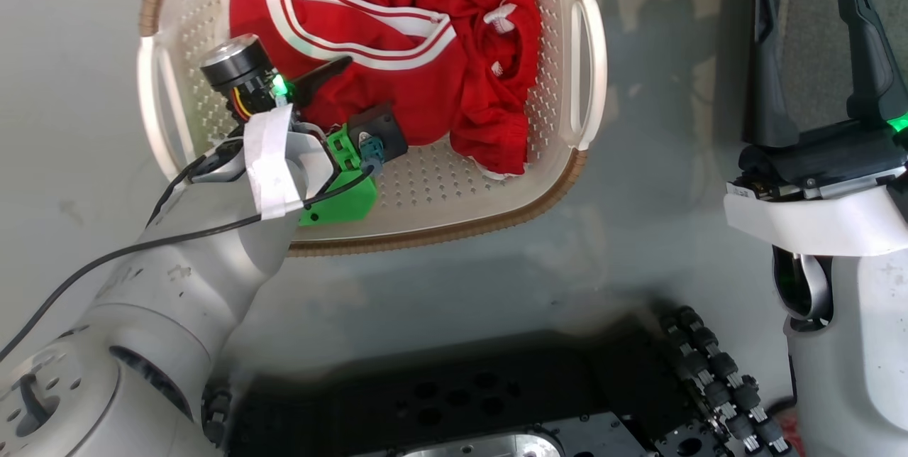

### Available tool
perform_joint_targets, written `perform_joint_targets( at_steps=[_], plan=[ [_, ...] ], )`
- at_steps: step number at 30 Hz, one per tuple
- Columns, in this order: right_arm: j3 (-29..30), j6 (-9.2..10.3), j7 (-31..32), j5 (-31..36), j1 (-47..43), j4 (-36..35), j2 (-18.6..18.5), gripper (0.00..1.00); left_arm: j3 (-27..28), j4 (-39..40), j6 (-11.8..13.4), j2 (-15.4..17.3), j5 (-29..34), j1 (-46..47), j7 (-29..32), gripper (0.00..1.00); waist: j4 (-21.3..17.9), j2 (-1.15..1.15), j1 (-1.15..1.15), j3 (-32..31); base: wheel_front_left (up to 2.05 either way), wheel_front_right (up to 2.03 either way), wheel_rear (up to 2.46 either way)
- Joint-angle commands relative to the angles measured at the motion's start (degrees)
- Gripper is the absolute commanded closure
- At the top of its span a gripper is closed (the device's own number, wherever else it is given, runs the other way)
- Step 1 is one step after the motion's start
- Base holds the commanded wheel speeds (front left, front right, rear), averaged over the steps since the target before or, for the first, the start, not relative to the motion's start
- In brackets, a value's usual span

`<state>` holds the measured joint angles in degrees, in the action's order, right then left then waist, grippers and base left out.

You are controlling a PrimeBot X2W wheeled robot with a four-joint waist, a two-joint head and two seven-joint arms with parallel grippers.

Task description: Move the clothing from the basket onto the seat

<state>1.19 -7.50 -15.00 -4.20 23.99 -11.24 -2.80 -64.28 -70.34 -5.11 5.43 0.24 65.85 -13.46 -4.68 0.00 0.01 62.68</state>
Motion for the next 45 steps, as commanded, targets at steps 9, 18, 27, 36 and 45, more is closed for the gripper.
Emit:
perform_joint_targets(
  at_steps=[9, 18, 27, 36, 45],
  plan=[
    [-0.8, 0.02, -0.3, -1.6, 1.3, 0.0, -0.2, 0.0, -1.1, -2.6, 1.5, 0.1, -0.2, 2.4, 2.9, 0.0, -1.8, 0.0, -0.01, 2.3, 0.0, 0.0, 0.0],
    [-2.0, 0.02, -0.3, -3.1, 1.7, 0.5, -0.2, 0.0, -1.5, -3.3, 1.2, 1.2, -1.3, 2.3, 3.5, 1.0, -3.0, 0.0, -0.01, 2.7, 0.0, 0.0, 0.0],
    [-1.9, 0.02, -0.3, -3.3, 1.7, 0.9, -0.2, 0.0, -1.5, -3.3, 1.7, 0.8, -2.5, 2.0, 2.4, 1.0, -2.9, 0.0, -0.01, 2.5, 0.0, 0.0, 0.0],
    [-3.4, 0.02, -0.3, -4.3, 2.2, 2.1, -0.2, 0.0, -1.3, -2.5, 3.3, 1.1, -4.2, -1.8, -1.0, 1.0, -3.2, 0.0, -0.01, -1.8, 0.0, 0.0, 0.0],
    [-4.7, 0.02, -0.3, -4.4, -0.6, 4.5, -0.2, 0.0, 4.0, 7.1, 5.6, 3.0, -10.3, -10.6, -1.7, 1.0, -3.5, 0.0, -0.01, -12.3, 0.0, 0.0, 0.0]
  ],
)
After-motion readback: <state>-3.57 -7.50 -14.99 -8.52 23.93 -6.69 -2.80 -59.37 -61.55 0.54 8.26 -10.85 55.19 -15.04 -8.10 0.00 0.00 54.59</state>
